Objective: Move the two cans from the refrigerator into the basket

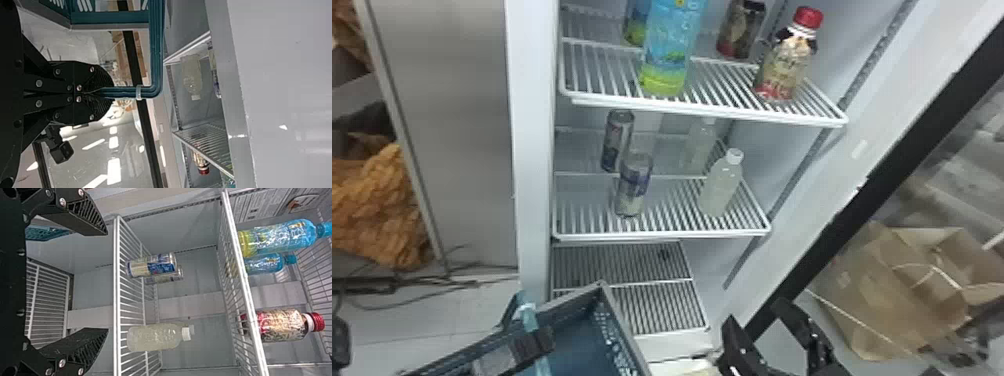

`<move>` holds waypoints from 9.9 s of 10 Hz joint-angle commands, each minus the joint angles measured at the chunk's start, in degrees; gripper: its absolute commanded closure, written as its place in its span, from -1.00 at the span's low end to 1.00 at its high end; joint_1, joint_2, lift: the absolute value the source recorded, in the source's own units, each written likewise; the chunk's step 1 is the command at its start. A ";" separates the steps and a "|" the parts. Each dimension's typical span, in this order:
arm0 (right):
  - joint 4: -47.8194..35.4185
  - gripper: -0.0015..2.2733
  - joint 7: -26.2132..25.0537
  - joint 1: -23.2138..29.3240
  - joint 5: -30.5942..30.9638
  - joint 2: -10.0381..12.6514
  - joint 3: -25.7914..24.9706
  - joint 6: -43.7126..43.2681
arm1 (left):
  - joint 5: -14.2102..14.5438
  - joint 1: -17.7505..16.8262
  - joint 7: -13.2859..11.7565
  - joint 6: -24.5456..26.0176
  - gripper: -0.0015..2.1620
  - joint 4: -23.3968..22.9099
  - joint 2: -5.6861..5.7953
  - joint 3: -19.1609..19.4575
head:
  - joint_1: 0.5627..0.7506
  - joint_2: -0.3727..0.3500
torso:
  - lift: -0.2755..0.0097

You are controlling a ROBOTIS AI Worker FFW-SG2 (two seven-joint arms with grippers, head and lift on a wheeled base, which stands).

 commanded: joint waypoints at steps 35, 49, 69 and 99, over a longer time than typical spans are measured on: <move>23.62 -0.85 -2.65 -37.15 14.44 -0.53 9.37 7.45 | 0.11 -0.84 0.24 0.14 0.12 0.00 0.09 -1.03 | 0.41 -0.76 | -0.60; 39.37 -0.85 -7.13 -53.32 16.72 -1.67 18.97 7.45 | 0.23 -0.98 0.33 0.00 0.12 0.28 0.18 -1.26 | 0.41 -0.42 | -0.60; 25.02 0.13 -8.97 -45.87 17.18 -2.81 19.08 16.03 | 0.45 -0.98 0.33 0.00 0.12 0.70 0.35 -1.26 | 0.41 -0.41 | -0.60; 8.57 -0.88 8.96 -35.32 7.24 -7.30 25.25 53.16 | 0.23 -1.27 0.33 0.14 0.12 0.70 0.18 -1.49 | 0.41 0.05 | -0.60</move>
